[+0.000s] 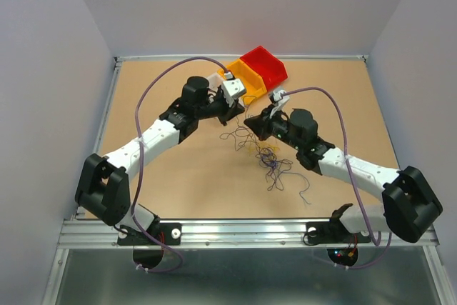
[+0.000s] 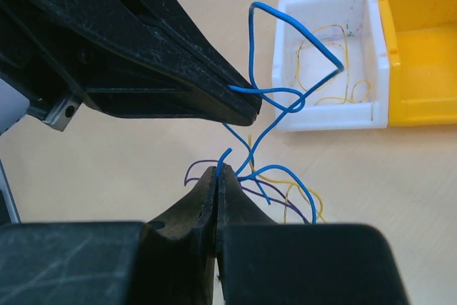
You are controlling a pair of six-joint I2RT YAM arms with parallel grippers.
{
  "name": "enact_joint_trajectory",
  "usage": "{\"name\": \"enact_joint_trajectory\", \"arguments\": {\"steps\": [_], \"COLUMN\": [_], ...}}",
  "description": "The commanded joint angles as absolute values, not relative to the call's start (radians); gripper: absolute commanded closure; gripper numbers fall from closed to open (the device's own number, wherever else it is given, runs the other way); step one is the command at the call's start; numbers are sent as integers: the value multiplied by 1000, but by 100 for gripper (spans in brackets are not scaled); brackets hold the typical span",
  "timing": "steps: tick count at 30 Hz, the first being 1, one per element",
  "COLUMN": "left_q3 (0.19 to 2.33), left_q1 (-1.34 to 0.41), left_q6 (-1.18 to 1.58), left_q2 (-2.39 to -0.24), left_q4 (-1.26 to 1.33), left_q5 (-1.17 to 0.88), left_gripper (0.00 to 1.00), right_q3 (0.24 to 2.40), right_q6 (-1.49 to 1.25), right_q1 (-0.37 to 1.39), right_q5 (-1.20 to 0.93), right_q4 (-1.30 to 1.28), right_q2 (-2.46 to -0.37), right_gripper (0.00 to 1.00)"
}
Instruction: Untangle the cables
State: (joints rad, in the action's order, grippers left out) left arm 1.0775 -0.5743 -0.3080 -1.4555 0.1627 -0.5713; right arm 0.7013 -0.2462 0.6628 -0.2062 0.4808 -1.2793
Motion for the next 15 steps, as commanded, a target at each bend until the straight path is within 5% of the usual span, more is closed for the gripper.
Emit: {"name": "enact_joint_trajectory", "arguments": {"steps": [1,15], "left_q3": [1147,1161], "left_q1": [-571,-571], "left_q6": [-243,-184], "left_q2": [-1430,-1460], "left_q4": [146,149], "left_q5": [-632,-663], "left_gripper": [100,100], "right_q3": [684,588], "right_q6": [-210,-229], "right_q1": [667,667], "right_q5": [-259,-222], "right_q4": [636,1014], "right_q2": [-1325,-1459], "right_gripper": [98,87]}}
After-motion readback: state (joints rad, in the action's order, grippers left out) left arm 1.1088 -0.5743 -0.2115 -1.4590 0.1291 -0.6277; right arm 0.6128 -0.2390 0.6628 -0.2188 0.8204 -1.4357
